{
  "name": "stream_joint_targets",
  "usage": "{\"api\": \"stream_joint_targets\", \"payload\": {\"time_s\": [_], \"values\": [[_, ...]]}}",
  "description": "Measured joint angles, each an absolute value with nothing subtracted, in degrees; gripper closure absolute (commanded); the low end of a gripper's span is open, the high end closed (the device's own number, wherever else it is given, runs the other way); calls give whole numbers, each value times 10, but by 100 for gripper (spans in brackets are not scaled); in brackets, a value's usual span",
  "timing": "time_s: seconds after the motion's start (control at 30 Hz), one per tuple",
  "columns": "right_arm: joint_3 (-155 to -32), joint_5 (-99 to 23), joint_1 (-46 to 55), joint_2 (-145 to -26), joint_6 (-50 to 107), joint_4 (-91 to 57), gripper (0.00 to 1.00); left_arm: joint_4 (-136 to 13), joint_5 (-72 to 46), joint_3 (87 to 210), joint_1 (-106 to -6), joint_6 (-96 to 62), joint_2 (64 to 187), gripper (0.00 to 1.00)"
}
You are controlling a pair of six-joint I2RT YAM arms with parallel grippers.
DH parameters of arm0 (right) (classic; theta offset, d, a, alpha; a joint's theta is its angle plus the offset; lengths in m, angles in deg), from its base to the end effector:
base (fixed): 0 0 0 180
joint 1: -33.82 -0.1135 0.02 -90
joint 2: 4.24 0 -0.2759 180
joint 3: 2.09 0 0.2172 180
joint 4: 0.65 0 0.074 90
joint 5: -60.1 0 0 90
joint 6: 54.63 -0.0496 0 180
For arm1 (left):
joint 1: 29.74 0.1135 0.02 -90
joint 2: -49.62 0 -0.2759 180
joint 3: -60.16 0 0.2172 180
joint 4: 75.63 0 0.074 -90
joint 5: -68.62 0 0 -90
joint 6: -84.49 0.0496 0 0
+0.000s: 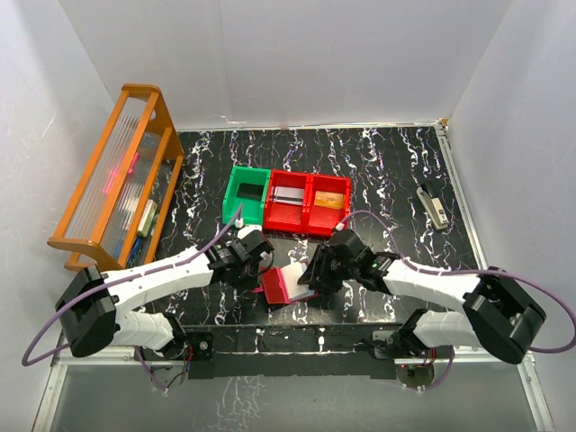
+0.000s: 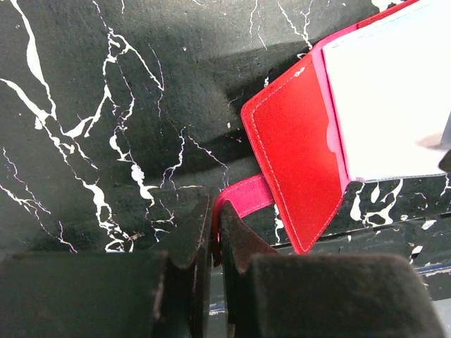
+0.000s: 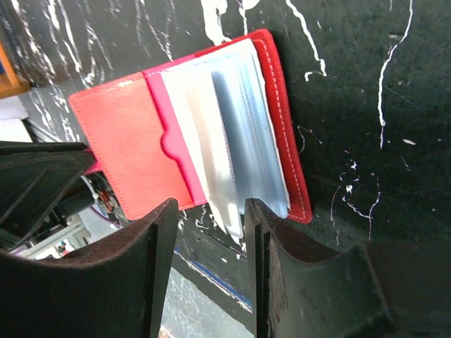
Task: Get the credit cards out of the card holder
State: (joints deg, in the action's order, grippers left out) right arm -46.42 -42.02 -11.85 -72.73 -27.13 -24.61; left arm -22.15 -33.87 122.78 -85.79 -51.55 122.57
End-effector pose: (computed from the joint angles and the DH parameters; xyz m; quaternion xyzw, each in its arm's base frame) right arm 0.1315 0.1495 0.1901 0.0986 0.9243 0.3457 0.1286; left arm 0.1244 -0.1656 0.2285 0.0599 0.9667 -0.1085 0.2240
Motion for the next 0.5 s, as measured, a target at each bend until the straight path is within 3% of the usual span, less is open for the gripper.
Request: {"api": "stream_joint_targets", "payload": {"time_s": [0.5], "values": [[-469, -495, -119, -790, -263, -190, 62, -241, -329, 1213, -858, -518, 1242, 100]]}}
